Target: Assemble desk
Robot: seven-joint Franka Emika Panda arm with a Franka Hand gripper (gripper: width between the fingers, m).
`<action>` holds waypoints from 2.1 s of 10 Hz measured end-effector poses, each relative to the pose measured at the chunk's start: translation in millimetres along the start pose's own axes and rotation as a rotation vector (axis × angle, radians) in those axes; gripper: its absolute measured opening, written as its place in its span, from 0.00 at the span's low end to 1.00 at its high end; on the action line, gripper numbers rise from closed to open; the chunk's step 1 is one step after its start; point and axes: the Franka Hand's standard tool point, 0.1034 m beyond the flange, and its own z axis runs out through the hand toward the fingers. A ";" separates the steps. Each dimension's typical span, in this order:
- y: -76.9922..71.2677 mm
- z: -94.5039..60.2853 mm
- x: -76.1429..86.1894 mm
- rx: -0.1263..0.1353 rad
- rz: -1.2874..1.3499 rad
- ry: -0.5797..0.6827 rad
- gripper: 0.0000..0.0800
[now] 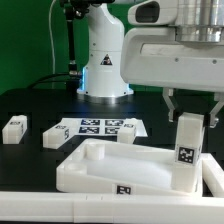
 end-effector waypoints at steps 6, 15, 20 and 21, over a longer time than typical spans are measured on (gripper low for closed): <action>-8.2 -2.2 -7.2 -0.002 -0.049 0.002 0.81; 13.2 -39.0 -14.1 0.042 -0.155 0.015 0.81; 58.3 -13.9 -46.0 0.037 -0.229 0.036 0.81; 58.5 -13.5 -46.2 0.036 -0.229 0.036 0.81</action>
Offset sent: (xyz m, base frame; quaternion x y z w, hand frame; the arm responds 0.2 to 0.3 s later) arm 0.0000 0.0000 0.0000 0.0000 0.0000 0.0000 1.0000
